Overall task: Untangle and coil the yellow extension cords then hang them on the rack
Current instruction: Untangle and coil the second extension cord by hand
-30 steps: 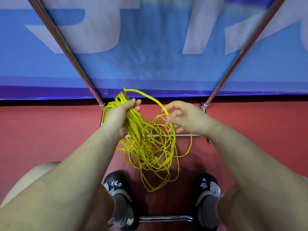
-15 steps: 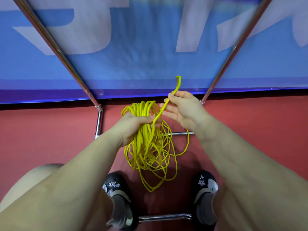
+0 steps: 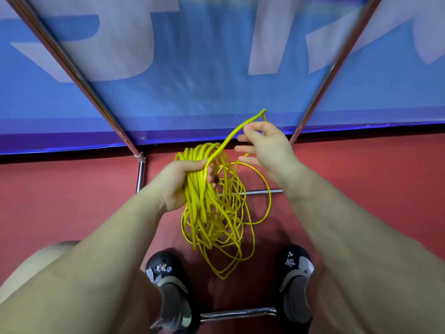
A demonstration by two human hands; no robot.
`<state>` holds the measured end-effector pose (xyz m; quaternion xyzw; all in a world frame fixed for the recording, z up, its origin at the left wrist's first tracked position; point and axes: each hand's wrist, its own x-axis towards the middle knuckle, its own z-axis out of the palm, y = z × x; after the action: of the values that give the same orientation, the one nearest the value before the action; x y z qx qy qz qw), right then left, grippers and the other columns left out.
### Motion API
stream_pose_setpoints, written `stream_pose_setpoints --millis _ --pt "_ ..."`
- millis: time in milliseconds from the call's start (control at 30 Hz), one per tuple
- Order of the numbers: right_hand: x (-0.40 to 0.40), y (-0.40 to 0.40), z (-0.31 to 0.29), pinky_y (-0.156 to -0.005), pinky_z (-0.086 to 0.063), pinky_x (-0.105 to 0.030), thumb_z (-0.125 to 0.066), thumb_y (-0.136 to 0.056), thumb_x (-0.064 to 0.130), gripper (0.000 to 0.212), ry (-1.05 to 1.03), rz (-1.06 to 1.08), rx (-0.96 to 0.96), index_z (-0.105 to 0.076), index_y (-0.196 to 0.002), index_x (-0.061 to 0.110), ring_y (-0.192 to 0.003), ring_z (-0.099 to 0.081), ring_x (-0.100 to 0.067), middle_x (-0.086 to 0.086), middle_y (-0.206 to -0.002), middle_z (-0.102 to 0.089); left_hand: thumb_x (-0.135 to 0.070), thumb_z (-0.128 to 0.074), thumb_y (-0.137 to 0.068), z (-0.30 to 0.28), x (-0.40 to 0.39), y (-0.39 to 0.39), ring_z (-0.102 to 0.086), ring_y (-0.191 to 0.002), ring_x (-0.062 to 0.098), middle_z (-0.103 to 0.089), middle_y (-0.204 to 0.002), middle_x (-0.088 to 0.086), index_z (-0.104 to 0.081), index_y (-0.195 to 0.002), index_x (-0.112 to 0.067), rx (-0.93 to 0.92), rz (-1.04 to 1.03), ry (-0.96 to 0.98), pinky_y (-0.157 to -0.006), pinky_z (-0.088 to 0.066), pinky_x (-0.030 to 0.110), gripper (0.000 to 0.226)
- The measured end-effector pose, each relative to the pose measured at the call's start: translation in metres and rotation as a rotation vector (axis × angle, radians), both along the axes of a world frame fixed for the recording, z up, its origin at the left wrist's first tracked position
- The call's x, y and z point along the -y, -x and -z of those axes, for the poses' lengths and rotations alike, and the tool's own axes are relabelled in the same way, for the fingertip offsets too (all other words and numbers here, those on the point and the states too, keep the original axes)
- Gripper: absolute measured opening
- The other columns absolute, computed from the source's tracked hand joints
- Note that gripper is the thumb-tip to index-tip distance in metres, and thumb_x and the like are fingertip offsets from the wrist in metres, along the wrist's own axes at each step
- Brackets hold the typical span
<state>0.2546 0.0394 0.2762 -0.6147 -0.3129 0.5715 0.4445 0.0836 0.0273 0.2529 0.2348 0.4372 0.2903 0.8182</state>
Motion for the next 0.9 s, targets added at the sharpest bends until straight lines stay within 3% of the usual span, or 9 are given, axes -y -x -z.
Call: stream_pose_setpoints --millis 133,300,367,433,500,600,767,900 --pt "0.004 0.003 0.005 -0.069 -0.051 -0.028 -0.046 -0.096 0.021 0.016 -0.041 -0.206 0.222 -0.059 -0.103 0.016 -0.070 -0.059 -0.013 -0.002 -0.088 -0.061 -0.014 -0.062 -0.059 -0.003 -0.005 0.011 -0.047 -0.047 0.013 -0.048 -0.058 0.000 -0.061 -0.065 -0.008 0.166 -0.045 0.032 -0.056 -0.052 0.026 0.008" --pt "0.011 0.007 0.019 -0.057 -0.042 -0.012 -0.052 -0.093 0.013 0.019 -0.138 -0.544 0.466 -0.065 -0.104 0.006 -0.064 -0.054 -0.005 0.006 -0.076 -0.059 -0.016 -0.080 -0.039 0.004 -0.007 0.021 -0.046 -0.047 0.014 -0.047 -0.057 -0.001 -0.059 -0.072 -0.009 0.242 -0.024 0.011 -0.057 -0.050 0.027 0.040" --pt "0.016 0.008 0.026 -0.069 -0.044 -0.012 -0.053 -0.093 0.016 0.022 -0.178 -0.717 0.606 -0.066 -0.110 0.011 -0.073 -0.055 -0.002 0.007 -0.085 -0.063 -0.018 -0.080 -0.036 0.005 -0.008 0.022 -0.044 -0.044 0.013 -0.044 -0.055 -0.002 -0.058 -0.071 -0.009 0.241 -0.024 0.012 -0.056 -0.049 0.027 0.042" --pt "0.021 0.009 0.033 -0.090 -0.045 -0.027 -0.048 -0.096 0.027 0.027 -0.153 -0.926 0.772 -0.064 -0.114 0.016 -0.095 -0.059 -0.011 -0.001 -0.105 -0.067 -0.020 -0.079 -0.036 0.003 -0.009 0.023 -0.043 -0.043 0.013 -0.043 -0.053 -0.003 -0.058 -0.070 -0.010 0.235 -0.033 0.005 -0.055 -0.048 0.026 0.042" --pt "0.026 0.008 0.037 -0.096 -0.043 -0.035 -0.041 -0.097 0.039 0.036 -0.086 -1.040 0.883 -0.063 -0.114 0.017 -0.107 -0.056 -0.020 -0.005 -0.112 -0.065 -0.028 -0.078 -0.042 0.000 -0.010 0.022 -0.042 -0.042 0.012 -0.042 -0.051 -0.004 -0.056 -0.070 -0.010 0.208 -0.061 0.000 -0.054 -0.046 0.025 0.040" --pt "0.027 0.002 0.046 -0.100 -0.040 -0.038 -0.036 -0.096 0.048 0.043 -0.092 -1.023 0.915 -0.062 -0.116 0.020 -0.116 -0.053 -0.024 -0.005 -0.119 -0.063 -0.037 -0.069 -0.057 -0.003 -0.010 0.020 -0.041 -0.040 0.009 -0.041 -0.047 -0.006 -0.050 -0.072 -0.013 0.111 -0.147 -0.021 -0.050 -0.045 0.021 0.035" --pt "0.025 -0.011 0.060 -0.114 -0.024 -0.041 -0.030 -0.097 0.050 0.046 -0.023 -0.975 0.937 -0.047 -0.134 0.029 -0.138 -0.031 -0.020 0.009 -0.148 -0.037 -0.017 -0.055 -0.071 -0.003 -0.007 0.014 -0.047 -0.042 0.010 -0.045 -0.044 -0.004 -0.049 -0.068 -0.011 0.019 -0.202 -0.058 -0.056 -0.049 0.022 0.009" --pt "0.022 -0.017 0.070 -0.117 -0.015 -0.041 -0.025 -0.098 0.048 0.048 0.059 -0.971 0.973 -0.037 -0.141 0.031 -0.143 -0.019 -0.013 0.017 -0.154 -0.016 -0.011 -0.048 -0.085 -0.006 -0.006 0.008 -0.049 -0.043 0.011 -0.047 -0.047 -0.003 -0.069 -0.069 -0.005 0.028 -0.264 -0.031 -0.054 -0.050 0.022 0.027"
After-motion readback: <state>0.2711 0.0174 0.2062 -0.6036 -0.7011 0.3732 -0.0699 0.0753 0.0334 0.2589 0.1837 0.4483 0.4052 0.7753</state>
